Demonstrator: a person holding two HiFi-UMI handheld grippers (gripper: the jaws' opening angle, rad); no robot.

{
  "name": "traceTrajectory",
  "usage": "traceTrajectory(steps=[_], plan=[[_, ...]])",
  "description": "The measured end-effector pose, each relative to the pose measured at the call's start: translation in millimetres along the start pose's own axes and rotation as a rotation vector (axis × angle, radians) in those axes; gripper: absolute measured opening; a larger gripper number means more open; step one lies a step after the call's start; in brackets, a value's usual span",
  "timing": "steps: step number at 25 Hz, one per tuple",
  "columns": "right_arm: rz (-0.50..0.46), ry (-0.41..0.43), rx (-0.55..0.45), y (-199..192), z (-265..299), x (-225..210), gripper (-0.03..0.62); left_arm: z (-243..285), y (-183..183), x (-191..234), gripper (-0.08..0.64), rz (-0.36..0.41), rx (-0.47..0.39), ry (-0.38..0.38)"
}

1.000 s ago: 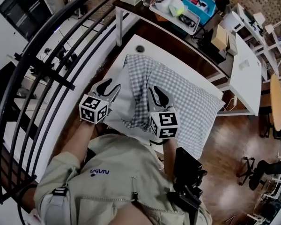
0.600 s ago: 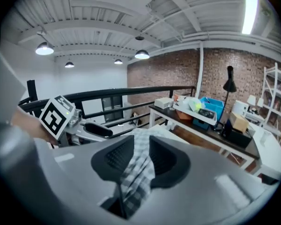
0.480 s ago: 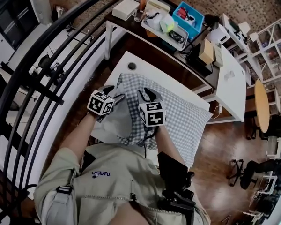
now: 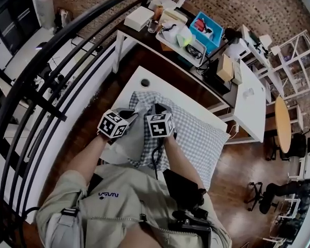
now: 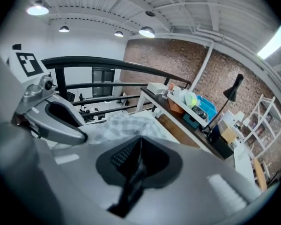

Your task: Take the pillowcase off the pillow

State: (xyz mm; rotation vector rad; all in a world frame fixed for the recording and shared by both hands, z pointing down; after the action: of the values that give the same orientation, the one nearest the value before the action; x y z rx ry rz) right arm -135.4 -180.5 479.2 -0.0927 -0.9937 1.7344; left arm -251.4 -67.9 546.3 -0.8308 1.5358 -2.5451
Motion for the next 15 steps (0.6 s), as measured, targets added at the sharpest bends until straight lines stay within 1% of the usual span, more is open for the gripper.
traceTrajectory(steps=[4, 6, 7, 9, 12, 15], plan=[[0.024, -0.098, -0.070, 9, -10, -24, 0.011, -26, 5, -35, 0.018, 0.184, -0.035, 0.015], [0.052, -0.149, -0.072, 5, -12, -44, 0.011, -40, 1, -51, 0.017, 0.261, -0.045, 0.009], [0.067, -0.173, -0.062, 1, -12, -54, 0.011, -47, -1, -56, 0.015, 0.285, -0.052, 0.007], [0.097, -0.219, -0.025, -13, -12, -74, 0.010, -59, -8, -60, 0.015, 0.305, -0.073, 0.006], [0.156, -0.274, 0.061, -40, -10, -100, 0.010, -73, -15, -61, 0.014, 0.277, -0.111, 0.002], [0.215, -0.277, 0.124, -68, -7, -109, 0.011, -72, -20, -58, 0.014, 0.241, -0.105, 0.000]])
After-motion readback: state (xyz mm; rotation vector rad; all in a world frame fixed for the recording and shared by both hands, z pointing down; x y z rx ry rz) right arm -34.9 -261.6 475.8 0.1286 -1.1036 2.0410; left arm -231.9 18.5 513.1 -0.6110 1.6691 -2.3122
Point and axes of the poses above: the fingertips, and each gripper's own axes: z forward along the fingers, x to its left, y out of its top, the point moved 10 cm from there along -z, backward along the fingers, and after that the axes turned 5 degrees about -y, right-handed, at the moved point
